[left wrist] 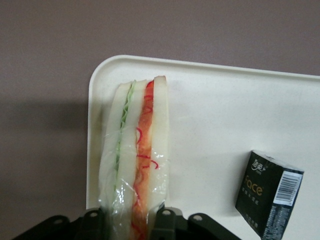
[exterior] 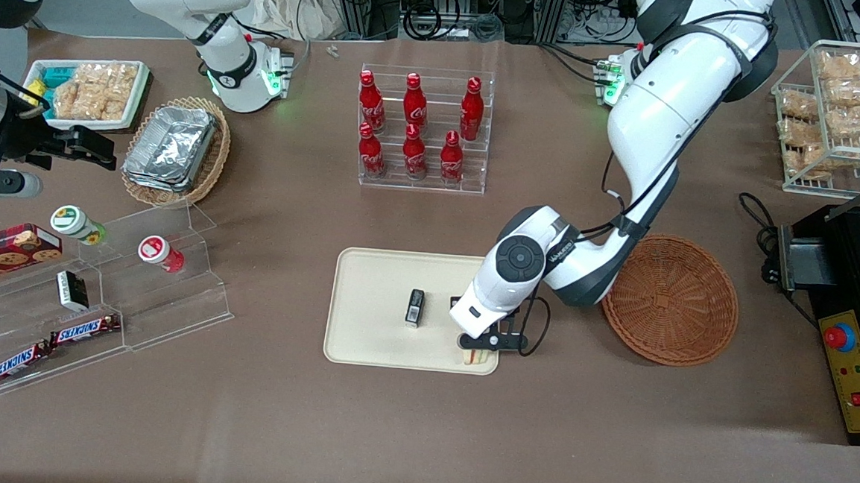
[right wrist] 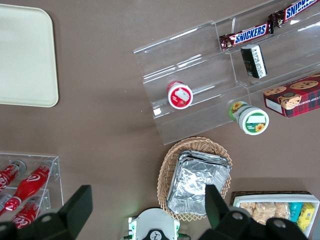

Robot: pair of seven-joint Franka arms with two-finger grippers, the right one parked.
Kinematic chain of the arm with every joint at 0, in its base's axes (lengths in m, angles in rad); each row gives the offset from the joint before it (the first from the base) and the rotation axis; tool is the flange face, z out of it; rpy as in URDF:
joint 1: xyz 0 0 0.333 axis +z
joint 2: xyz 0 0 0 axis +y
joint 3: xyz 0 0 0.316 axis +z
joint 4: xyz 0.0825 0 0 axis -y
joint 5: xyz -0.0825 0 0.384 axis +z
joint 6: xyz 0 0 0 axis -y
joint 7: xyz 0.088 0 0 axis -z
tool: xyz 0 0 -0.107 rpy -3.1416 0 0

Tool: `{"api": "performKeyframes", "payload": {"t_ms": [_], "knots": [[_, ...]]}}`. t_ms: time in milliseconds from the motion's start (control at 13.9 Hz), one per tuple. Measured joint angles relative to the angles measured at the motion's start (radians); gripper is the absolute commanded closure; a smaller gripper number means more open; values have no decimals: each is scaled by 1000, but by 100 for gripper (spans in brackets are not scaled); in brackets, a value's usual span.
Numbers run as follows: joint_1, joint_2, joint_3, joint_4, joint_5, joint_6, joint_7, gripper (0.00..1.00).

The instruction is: Place sandwich from basket to tray

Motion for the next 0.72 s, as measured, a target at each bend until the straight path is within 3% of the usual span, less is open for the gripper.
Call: {"api": "performKeyframes", "payload": {"t_ms": [432, 720], "knots": [[13, -40, 8, 68, 0, -14, -3, 0], [75, -179, 14, 83, 0, -269, -2, 0]]}}
